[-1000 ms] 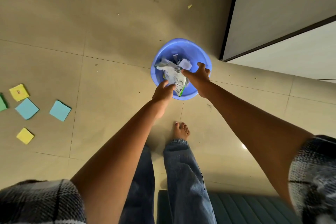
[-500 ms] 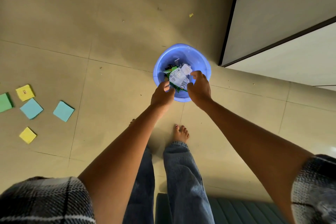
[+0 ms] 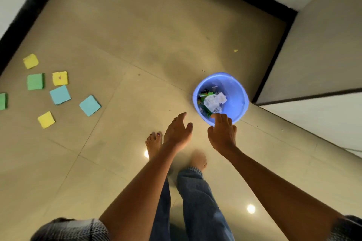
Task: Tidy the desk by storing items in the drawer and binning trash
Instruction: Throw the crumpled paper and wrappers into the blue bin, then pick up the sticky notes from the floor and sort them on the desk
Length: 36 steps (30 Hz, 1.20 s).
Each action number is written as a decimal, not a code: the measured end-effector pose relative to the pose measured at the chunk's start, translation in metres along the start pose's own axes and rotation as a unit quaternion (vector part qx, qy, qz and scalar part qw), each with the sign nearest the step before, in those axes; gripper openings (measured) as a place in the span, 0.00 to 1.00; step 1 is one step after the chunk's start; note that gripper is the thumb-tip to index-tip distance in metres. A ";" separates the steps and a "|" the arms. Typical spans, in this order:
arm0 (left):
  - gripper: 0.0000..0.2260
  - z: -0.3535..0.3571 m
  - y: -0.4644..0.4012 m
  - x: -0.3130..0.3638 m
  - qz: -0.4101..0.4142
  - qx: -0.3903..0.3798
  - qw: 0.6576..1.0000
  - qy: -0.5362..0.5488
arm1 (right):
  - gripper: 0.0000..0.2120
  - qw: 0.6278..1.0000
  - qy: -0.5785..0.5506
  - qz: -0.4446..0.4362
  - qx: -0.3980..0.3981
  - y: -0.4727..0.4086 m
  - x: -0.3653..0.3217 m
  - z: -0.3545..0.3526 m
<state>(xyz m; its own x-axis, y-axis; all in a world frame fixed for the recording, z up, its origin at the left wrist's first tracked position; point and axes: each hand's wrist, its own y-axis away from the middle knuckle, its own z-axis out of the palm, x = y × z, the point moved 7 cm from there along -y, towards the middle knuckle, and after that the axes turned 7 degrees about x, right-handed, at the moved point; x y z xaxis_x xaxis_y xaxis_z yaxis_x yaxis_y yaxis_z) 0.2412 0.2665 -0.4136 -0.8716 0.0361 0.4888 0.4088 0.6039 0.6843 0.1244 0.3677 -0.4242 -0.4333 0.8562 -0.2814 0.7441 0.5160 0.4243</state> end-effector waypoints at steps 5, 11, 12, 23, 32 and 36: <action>0.22 -0.054 0.003 -0.060 -0.062 0.057 0.996 0.040 | 0.18 0.996 0.029 -0.081 -0.022 0.004 -0.070 0.020; 0.23 -0.109 0.014 -0.152 -0.151 0.118 0.975 0.112 | 0.19 0.977 0.076 -0.190 -0.056 0.014 -0.176 0.057; 0.23 -0.119 0.015 -0.167 -0.161 0.128 0.971 0.124 | 0.19 0.973 0.083 -0.205 -0.063 0.016 -0.194 0.066; 0.22 -0.236 0.013 -0.305 -0.216 0.201 0.937 0.185 | 0.17 0.933 0.126 -0.323 -0.095 0.035 -0.382 0.146; 0.22 -0.299 -0.023 -0.362 -0.254 0.234 0.913 0.218 | 0.15 0.912 0.157 -0.352 -0.141 0.019 -0.462 0.196; 0.22 -0.313 -0.079 -0.374 -0.237 0.258 0.910 0.223 | 0.16 0.887 0.190 -0.391 -0.155 -0.009 -0.494 0.238</action>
<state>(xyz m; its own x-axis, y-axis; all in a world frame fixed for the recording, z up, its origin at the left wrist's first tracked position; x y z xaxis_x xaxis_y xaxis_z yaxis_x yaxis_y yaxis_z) 0.6194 -0.0442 -0.4814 -0.6731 -0.5837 0.4541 -0.2665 0.7642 0.5873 0.4528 -0.0655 -0.4936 -0.9391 0.1493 -0.3096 -0.0106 0.8878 0.4602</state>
